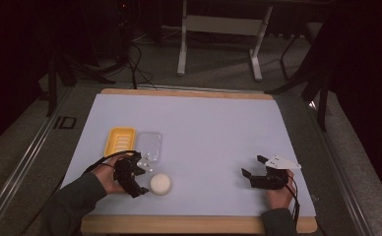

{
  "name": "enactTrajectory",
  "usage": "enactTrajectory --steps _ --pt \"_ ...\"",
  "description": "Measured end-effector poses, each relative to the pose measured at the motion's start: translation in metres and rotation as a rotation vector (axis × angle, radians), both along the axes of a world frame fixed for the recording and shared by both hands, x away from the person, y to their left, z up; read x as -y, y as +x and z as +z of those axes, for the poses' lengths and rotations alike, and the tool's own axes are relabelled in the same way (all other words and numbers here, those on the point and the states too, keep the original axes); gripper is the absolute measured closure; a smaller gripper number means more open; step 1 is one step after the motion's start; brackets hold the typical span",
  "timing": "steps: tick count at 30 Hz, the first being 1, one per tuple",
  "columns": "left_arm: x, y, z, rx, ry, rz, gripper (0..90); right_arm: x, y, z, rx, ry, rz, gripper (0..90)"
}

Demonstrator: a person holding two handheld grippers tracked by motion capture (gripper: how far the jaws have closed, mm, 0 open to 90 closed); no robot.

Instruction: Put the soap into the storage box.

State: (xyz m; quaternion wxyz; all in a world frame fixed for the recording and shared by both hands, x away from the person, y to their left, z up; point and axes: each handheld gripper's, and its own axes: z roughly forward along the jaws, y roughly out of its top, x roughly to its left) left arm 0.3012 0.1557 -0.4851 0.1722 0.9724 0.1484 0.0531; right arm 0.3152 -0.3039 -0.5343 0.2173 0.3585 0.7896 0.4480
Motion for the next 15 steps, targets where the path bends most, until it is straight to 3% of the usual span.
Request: enactTrajectory --steps 15 --pt "0.015 0.001 0.003 -0.030 0.036 -0.038 15.5 0.000 0.000 0.000 -0.001 0.002 0.002 14.9"
